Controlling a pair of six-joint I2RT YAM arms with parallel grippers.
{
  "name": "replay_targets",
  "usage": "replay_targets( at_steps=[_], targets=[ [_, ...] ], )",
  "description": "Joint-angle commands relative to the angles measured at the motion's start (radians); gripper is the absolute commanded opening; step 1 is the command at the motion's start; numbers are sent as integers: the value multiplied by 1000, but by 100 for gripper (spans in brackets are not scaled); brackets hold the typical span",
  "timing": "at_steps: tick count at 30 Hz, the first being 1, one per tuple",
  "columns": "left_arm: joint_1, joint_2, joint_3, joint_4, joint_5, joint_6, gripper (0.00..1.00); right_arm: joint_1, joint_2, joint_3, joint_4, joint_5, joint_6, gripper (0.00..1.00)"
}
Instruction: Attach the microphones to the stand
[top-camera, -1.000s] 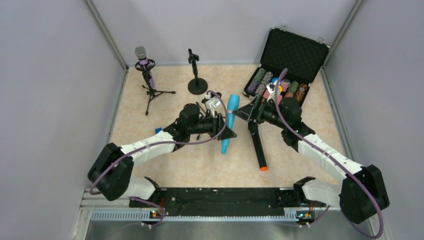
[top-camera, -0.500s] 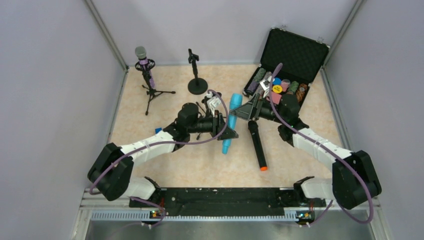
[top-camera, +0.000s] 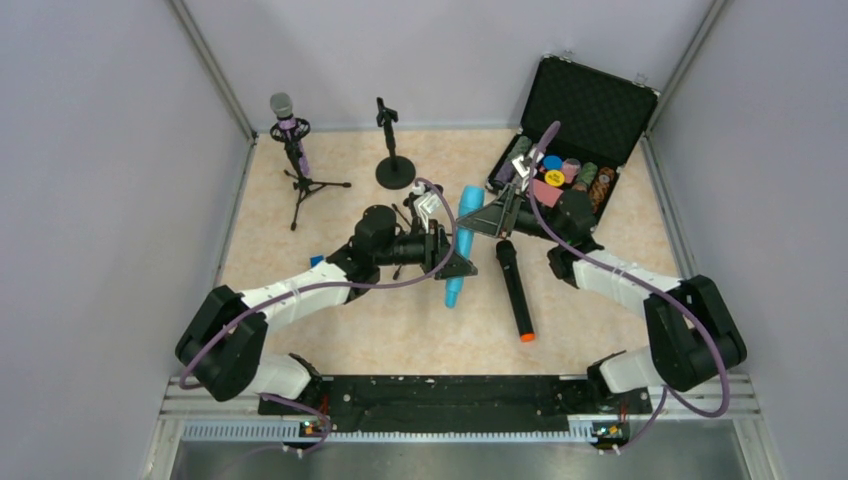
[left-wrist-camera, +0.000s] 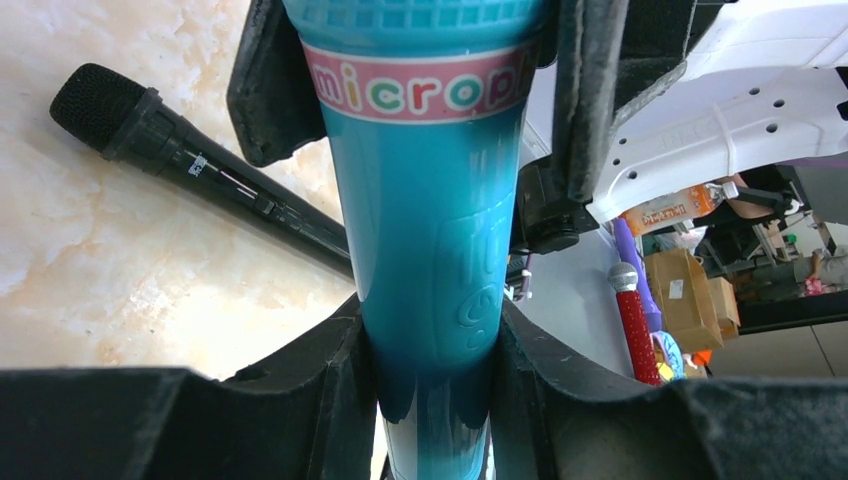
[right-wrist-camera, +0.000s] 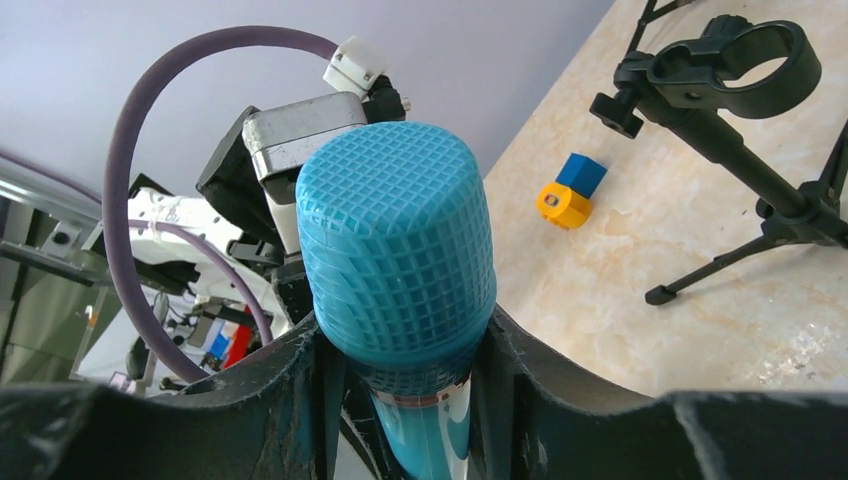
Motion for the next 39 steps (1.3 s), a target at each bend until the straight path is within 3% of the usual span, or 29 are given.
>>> replay_targets(
  at_steps=[1,6,11,17,27,28,36,39],
  targets=[
    [-3,-8,29,46,10,15,4,12,23,10,174,-36,69,3],
    [-2,-7,30,12,-43,34,37,11,27,1,178,-44,62,0],
    [5,-12,28,7,-74,46,51,11,0,-2,95,-23,-1,0],
    [67,-88,-27,32,-137,41,61,10,-42,16,-107,20,-135,0],
    [274,-305,-151,36,-283,24,64,9,-135,8,-369,123,-328,0],
    [294,-336,-159,21,-302,44,64,9,-134,8,-376,126,-334,0],
    [324,-566,-174,-157,-635,360,98,8,-136,24,-441,125,-380,0],
    [325,-589,-163,-152,-640,513,99,9,-149,28,-480,145,-409,0]
  ],
)
